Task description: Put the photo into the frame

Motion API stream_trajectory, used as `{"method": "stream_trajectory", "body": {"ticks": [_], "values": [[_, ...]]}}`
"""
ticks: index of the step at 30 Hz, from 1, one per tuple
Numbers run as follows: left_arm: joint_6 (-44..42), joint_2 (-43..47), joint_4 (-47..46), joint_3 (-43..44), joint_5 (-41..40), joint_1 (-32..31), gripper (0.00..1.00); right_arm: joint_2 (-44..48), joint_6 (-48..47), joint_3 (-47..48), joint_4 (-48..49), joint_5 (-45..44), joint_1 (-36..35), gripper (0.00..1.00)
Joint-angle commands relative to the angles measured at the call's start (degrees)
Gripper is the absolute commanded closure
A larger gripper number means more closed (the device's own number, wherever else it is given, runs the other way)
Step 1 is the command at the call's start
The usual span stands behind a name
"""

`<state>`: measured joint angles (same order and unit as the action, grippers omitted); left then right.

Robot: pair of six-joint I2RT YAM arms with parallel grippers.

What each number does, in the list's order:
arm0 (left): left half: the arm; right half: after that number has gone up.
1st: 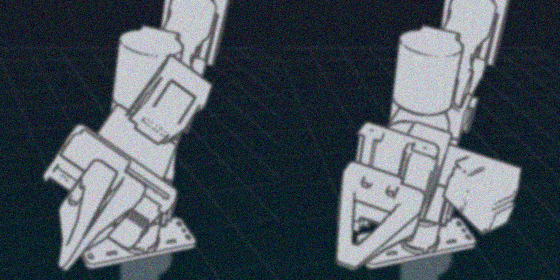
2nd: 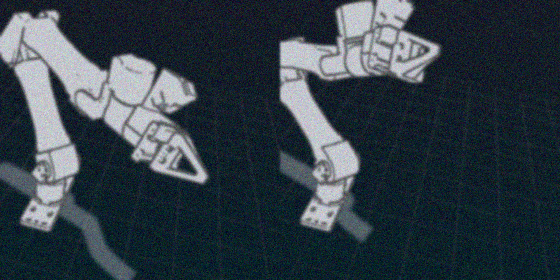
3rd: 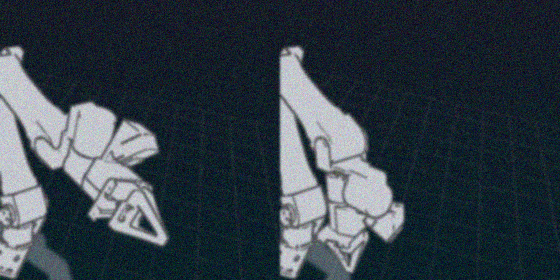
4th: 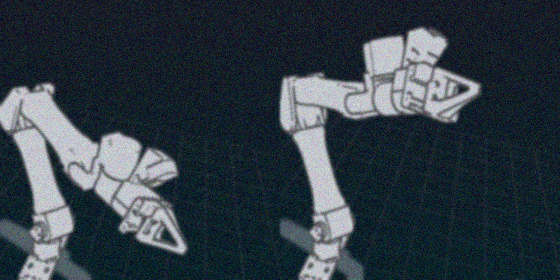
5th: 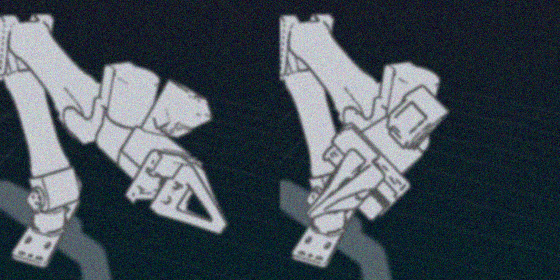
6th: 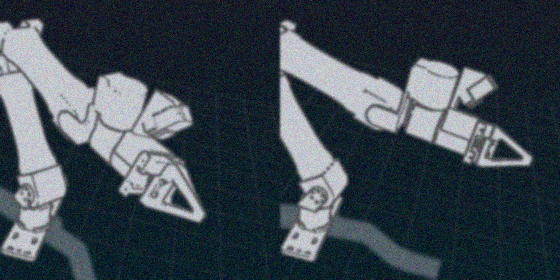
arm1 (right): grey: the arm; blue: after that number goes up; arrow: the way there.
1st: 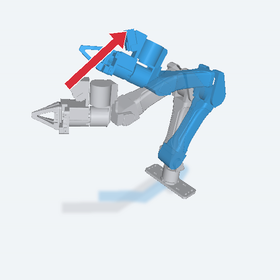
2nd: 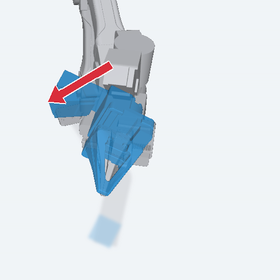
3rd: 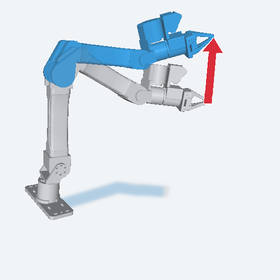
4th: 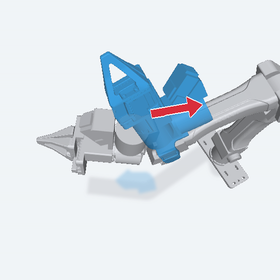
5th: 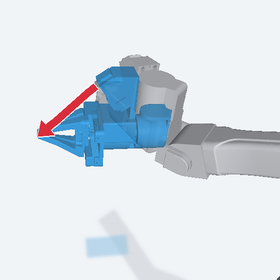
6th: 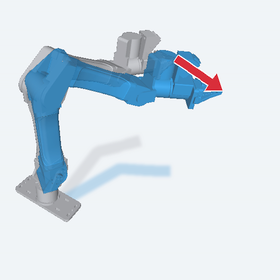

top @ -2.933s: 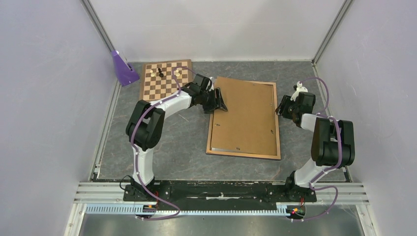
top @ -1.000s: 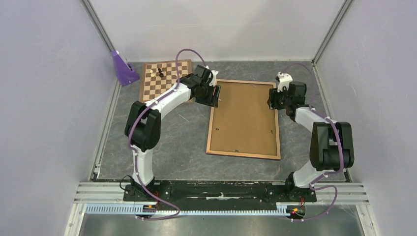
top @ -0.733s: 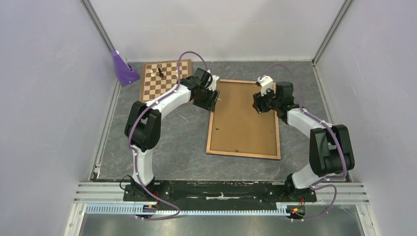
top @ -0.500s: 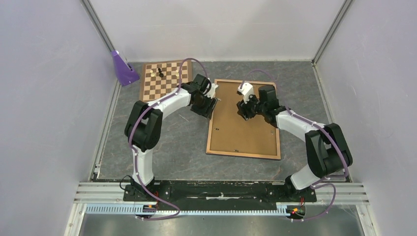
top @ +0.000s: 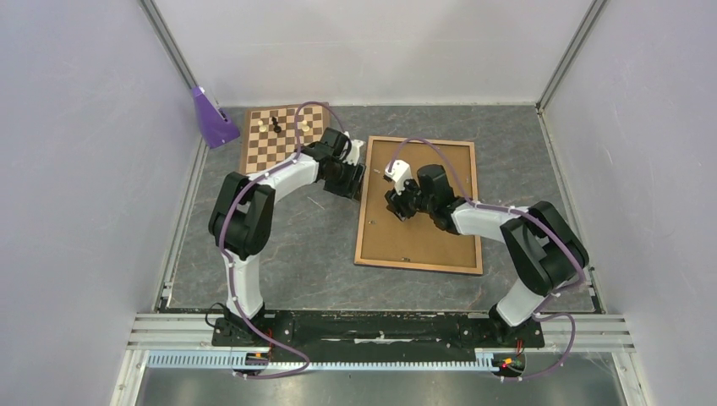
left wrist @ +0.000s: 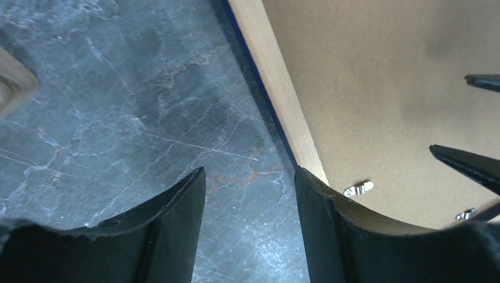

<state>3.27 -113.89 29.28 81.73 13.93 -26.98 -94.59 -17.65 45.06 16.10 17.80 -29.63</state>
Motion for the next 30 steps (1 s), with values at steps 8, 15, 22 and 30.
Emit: {"method": "stream_trajectory", "body": {"ticks": [8, 15, 22, 30], "values": [[6.21, 0.73, -6.34, -1.79, 7.0, 2.2, 0.37, -5.27, 2.6, 2.14, 6.41, -4.18, -4.56, 0.55], [7.31, -0.27, -6.86, -1.84, 8.83, 2.33, 0.38, -6.44, 2.28, 2.47, 6.32, -4.66, -5.25, 0.56], [7.72, -2.45, -6.62, -1.67, 9.99, 2.29, 0.38, -7.48, 1.93, 3.46, 5.61, -4.54, -5.67, 0.56], [7.6, -3.46, -5.93, -2.28, 9.19, 2.28, 0.4, -7.94, 2.01, 3.55, 4.76, -3.24, -6.69, 0.58]]}}
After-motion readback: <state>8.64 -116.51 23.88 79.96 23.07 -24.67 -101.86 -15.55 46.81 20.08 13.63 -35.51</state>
